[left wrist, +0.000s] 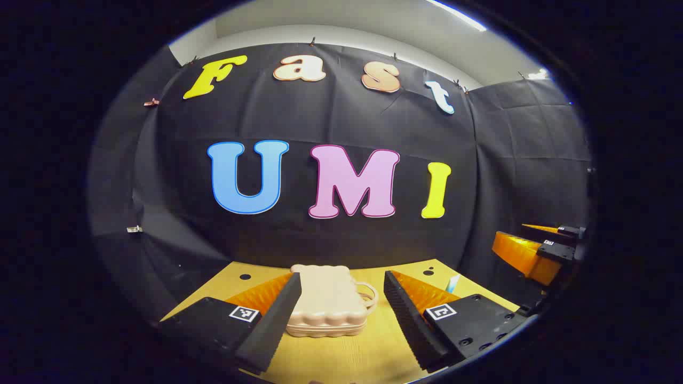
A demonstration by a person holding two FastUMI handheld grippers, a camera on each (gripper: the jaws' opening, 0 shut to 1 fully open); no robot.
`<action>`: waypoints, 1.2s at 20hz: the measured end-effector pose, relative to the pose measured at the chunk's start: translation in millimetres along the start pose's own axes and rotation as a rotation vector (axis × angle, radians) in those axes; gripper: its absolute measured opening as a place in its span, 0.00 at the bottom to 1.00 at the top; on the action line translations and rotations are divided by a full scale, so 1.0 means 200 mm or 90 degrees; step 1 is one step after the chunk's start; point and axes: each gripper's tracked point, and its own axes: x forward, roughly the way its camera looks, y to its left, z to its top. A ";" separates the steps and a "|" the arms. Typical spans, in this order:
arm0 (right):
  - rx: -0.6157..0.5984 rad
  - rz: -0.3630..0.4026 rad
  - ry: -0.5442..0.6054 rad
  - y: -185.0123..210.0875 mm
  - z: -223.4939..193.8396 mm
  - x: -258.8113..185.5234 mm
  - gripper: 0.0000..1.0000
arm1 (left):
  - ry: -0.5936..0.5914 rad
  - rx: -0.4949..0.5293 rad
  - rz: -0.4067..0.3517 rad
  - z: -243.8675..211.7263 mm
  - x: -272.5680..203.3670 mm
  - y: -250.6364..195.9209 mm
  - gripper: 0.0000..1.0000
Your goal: First open the suitcase, pack the skin care products into it, and then close the suitcase.
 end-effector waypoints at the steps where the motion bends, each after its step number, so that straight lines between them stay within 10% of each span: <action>1: 0.001 0.003 0.006 0.00 -0.01 0.02 0.96 | 0.001 0.002 0.006 0.00 0.02 0.00 0.98; 24: -0.032 0.010 0.065 -0.39 -0.26 0.37 0.96 | 0.071 0.023 -0.036 -0.16 0.63 -0.39 0.96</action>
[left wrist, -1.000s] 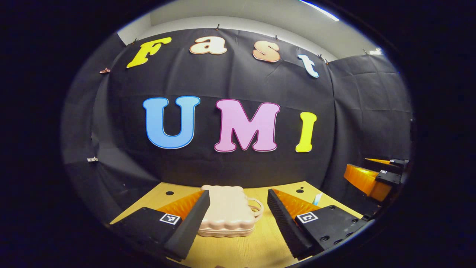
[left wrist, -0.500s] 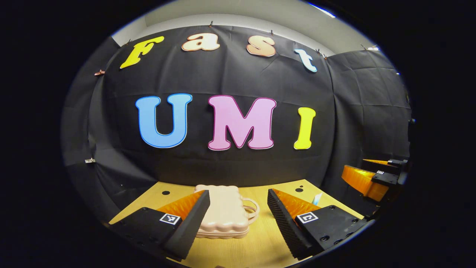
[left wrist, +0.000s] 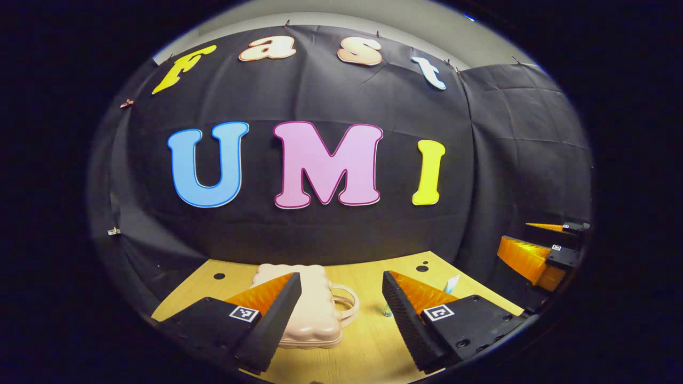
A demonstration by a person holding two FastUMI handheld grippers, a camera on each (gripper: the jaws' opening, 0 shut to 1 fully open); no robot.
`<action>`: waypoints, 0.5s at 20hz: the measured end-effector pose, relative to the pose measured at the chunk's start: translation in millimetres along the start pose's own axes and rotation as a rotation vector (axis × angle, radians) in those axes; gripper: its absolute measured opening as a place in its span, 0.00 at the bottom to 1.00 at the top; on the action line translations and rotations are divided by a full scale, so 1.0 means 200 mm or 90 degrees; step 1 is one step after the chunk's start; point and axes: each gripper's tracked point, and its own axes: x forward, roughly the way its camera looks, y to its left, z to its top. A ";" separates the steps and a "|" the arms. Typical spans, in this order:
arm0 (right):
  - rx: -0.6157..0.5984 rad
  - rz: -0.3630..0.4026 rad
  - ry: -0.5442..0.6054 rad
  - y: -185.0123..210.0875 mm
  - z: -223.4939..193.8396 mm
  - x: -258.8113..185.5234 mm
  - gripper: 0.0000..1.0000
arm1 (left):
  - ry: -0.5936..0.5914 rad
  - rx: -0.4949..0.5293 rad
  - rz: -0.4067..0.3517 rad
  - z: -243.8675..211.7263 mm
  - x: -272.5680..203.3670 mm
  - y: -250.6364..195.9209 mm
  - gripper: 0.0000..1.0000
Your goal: First open the suitcase, pack the skin care products into it, and then close the suitcase.
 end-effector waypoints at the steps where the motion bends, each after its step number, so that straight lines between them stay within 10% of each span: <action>1: 0.006 0.003 0.007 -0.02 -0.02 0.02 0.96 | 0.024 -0.006 -0.006 -0.04 0.09 -0.03 0.95; 10: 0.070 0.001 0.099 -0.26 -0.29 0.27 0.96 | 0.257 -0.015 -0.010 -0.62 0.88 -0.17 0.82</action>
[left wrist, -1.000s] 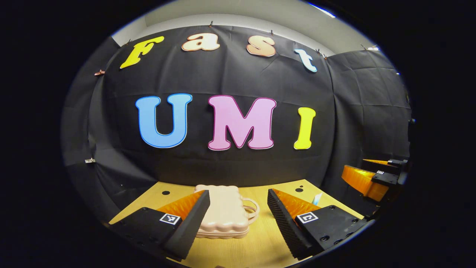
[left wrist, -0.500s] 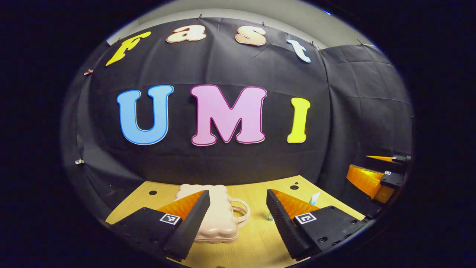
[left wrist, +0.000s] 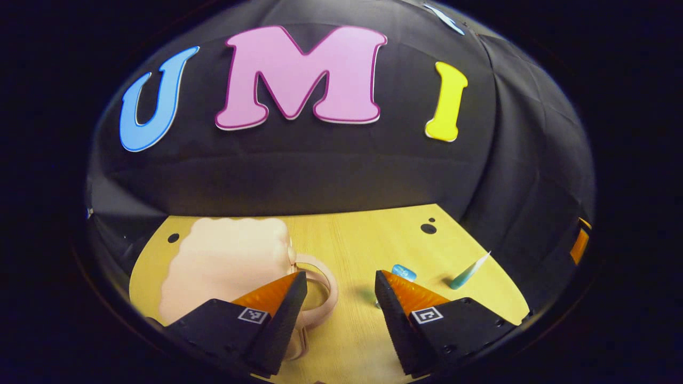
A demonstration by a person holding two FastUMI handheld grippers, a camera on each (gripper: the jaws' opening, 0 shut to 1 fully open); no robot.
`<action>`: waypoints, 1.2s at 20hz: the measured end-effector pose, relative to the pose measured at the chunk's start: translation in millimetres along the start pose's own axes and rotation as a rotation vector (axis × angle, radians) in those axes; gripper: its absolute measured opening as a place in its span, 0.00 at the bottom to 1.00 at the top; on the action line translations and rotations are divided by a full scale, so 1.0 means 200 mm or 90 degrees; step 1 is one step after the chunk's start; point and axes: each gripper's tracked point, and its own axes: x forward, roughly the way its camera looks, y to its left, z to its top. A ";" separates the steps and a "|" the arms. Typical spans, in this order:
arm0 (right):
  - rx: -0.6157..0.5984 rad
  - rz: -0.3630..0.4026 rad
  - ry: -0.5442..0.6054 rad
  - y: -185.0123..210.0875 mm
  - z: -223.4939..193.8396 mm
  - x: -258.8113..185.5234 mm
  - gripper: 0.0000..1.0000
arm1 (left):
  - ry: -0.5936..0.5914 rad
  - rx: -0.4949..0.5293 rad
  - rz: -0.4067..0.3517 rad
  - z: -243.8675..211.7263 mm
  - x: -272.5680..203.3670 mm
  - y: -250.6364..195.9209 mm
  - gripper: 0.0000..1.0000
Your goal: First open the suitcase, pack the skin care products into it, and then close the suitcase.
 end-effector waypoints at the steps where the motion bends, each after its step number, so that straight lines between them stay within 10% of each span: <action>1: -0.001 0.002 0.000 -0.01 0.00 0.02 0.97 | 0.030 -0.001 0.002 -0.05 0.09 -0.01 0.82; 8: 0.010 0.037 0.056 0.00 -0.17 0.10 0.98 | 0.146 -0.017 0.071 -0.25 0.44 0.04 0.70; 14: 0.027 0.069 0.099 0.03 -0.27 0.11 0.97 | 0.202 -0.034 0.098 -0.36 0.55 0.10 0.24; 24: 0.063 0.120 0.124 0.22 -0.28 0.10 0.97 | 0.133 -0.072 0.040 0.27 0.08 0.24 0.11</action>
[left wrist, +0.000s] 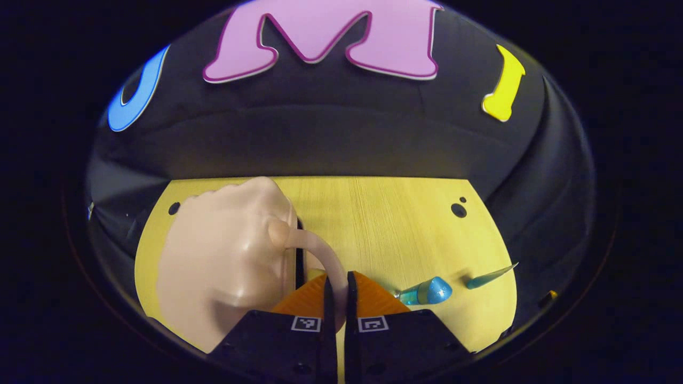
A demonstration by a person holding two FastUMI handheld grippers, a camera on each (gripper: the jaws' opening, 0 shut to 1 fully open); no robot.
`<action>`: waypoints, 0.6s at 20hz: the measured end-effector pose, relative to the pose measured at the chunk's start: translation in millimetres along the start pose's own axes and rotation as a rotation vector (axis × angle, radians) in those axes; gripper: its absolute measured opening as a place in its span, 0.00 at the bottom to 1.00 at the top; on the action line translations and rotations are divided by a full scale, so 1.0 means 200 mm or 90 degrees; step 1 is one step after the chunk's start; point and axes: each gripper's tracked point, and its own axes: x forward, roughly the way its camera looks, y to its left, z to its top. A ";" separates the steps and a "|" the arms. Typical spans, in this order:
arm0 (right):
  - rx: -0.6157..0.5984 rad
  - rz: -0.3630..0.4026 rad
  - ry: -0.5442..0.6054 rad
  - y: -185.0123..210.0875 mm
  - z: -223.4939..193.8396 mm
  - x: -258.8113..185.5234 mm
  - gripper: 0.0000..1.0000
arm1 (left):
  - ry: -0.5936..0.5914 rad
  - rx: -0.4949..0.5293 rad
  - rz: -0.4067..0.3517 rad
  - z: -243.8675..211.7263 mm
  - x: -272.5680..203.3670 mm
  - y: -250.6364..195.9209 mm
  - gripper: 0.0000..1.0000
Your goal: First open the suitcase, pack the skin care products into it, and then close the suitcase.
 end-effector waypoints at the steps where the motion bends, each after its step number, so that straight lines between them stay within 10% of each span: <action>1: 0.001 0.009 -0.002 0.04 0.01 0.00 0.97 | -0.020 0.005 0.006 0.10 -0.10 0.09 0.11; 12: -0.041 -0.033 -0.024 0.27 0.10 0.01 0.97 | -0.120 0.024 0.229 0.37 -0.56 1.82 0.10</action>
